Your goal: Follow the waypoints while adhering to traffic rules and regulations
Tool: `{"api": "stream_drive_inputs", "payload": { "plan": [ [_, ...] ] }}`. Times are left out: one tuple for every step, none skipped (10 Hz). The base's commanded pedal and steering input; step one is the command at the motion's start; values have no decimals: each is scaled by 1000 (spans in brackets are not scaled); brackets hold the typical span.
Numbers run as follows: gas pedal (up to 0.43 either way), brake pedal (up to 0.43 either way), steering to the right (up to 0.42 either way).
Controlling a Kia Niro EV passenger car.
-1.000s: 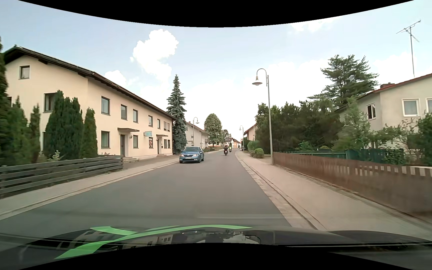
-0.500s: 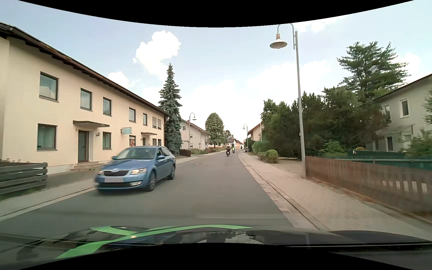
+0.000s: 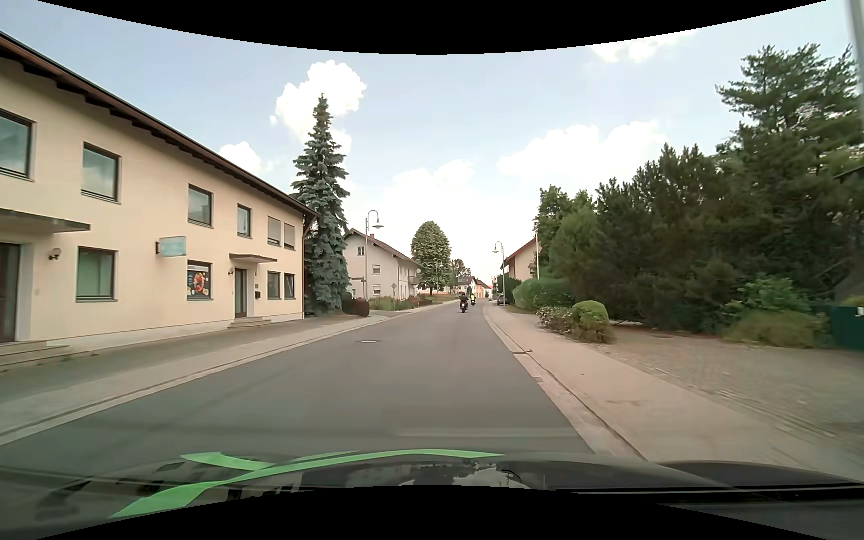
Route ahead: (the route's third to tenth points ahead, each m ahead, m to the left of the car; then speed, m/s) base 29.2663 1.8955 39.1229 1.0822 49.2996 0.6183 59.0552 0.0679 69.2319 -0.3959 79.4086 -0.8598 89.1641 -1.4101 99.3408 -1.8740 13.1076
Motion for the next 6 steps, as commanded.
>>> {"api": "stream_drive_inputs", "payload": {
  "plan": [
    [189,0,-3],
    [189,0,0],
    [197,0,0],
    [197,0,0],
    [197,0,0],
    [197,0,0]
  ]
}}
